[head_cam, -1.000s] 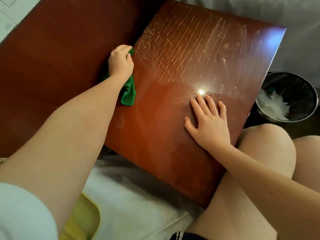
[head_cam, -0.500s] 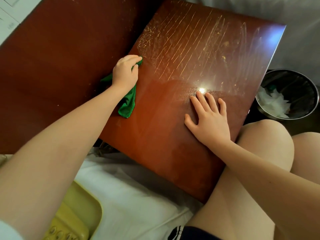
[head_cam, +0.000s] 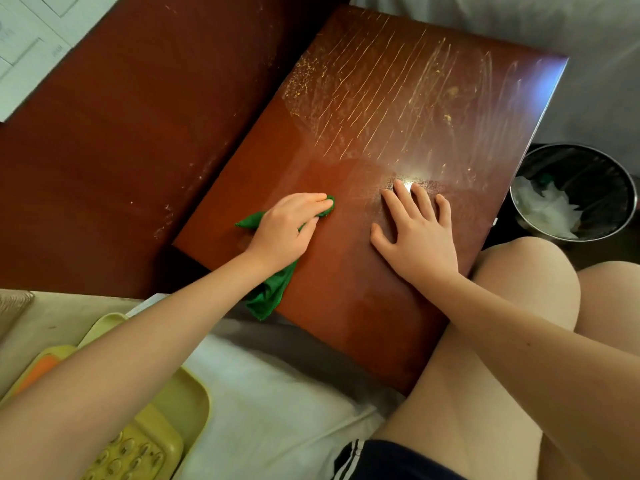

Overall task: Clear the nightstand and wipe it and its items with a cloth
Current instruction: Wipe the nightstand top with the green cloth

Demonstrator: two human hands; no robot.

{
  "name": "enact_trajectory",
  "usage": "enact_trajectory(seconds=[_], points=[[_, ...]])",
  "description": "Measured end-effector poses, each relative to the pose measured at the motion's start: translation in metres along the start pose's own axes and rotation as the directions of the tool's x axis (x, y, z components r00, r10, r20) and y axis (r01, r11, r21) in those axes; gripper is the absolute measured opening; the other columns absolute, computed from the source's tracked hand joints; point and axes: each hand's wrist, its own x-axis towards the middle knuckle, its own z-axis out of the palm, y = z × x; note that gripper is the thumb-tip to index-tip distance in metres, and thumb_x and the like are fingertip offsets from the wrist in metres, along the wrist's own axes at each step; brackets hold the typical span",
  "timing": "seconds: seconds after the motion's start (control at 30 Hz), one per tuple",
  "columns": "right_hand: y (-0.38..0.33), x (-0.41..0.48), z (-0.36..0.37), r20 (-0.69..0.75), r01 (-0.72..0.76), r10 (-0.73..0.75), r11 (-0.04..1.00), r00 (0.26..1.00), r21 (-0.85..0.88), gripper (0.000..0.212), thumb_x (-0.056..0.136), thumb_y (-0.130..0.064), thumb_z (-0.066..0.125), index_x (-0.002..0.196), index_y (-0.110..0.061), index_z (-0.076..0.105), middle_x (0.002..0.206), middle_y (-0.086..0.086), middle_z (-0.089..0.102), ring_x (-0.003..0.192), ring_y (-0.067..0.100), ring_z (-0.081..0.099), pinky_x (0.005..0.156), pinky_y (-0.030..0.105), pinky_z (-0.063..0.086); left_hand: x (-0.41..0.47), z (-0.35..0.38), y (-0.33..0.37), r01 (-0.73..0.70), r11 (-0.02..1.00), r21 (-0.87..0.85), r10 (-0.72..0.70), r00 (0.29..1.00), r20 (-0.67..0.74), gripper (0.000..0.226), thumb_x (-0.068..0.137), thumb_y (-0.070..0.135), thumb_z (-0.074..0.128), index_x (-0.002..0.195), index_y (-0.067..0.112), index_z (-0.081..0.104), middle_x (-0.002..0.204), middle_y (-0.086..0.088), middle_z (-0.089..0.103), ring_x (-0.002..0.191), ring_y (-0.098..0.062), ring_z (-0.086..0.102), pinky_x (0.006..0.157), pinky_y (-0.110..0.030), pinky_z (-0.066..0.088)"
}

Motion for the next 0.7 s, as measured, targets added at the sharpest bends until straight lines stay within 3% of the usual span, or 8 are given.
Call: enact_trajectory(seconds=[0.2, 0.43, 0.6, 0.7], points=[[0.0, 0.0, -0.001, 0.006, 0.004, -0.004, 1.0, 1.0, 0.004, 0.064, 0.086, -0.051, 0.024, 0.139, -0.018, 0.043, 0.15, 0.003, 0.035, 0.14, 0.024, 0.024, 0.114, 0.047, 0.012, 0.012, -0.004, -0.012, -0.037, 0.999, -0.002, 0.037, 0.999, 0.007, 0.033, 0.086, 0.002, 0.053, 0.116, 0.006, 0.066, 0.117, -0.01, 0.065, 0.113, -0.025, 0.058, 0.101, -0.031, 0.04], [0.0, 0.0, -0.001, 0.002, 0.008, -0.008, 1.0, 1.0, -0.005, 0.064, 0.086, -0.05, 0.025, 0.137, -0.018, 0.044, 0.149, 0.002, 0.037, 0.139, 0.024, 0.026, 0.113, 0.047, 0.014, 0.057, -0.014, -0.044, 0.16, 0.986, 0.046, -0.155, 0.983, -0.102, 0.034, 0.09, 0.002, 0.048, 0.12, 0.007, 0.064, 0.123, -0.01, 0.062, 0.118, -0.026, 0.054, 0.102, -0.027, 0.037], [0.0, 0.0, 0.001, -0.008, 0.002, -0.002, 1.0, 1.0, -0.008, 0.061, 0.087, -0.049, 0.029, 0.136, -0.018, 0.046, 0.147, 0.003, 0.04, 0.138, 0.025, 0.029, 0.112, 0.048, 0.015, 0.088, -0.017, -0.066, 0.298, 0.953, 0.048, -0.285, 0.941, -0.182, 0.035, 0.094, 0.004, 0.045, 0.124, 0.008, 0.061, 0.128, -0.007, 0.058, 0.121, -0.021, 0.05, 0.101, -0.02, 0.032], [-0.001, 0.0, 0.001, -0.014, 0.003, -0.003, 1.0, 1.0, -0.005, 0.06, 0.087, -0.048, 0.031, 0.136, -0.017, 0.046, 0.146, 0.004, 0.041, 0.137, 0.026, 0.031, 0.112, 0.049, 0.016, 0.105, -0.018, -0.076, 0.358, 0.933, 0.036, -0.341, 0.912, -0.226, 0.035, 0.095, 0.007, 0.044, 0.126, 0.01, 0.059, 0.13, -0.005, 0.057, 0.122, -0.019, 0.049, 0.102, -0.022, 0.035]])
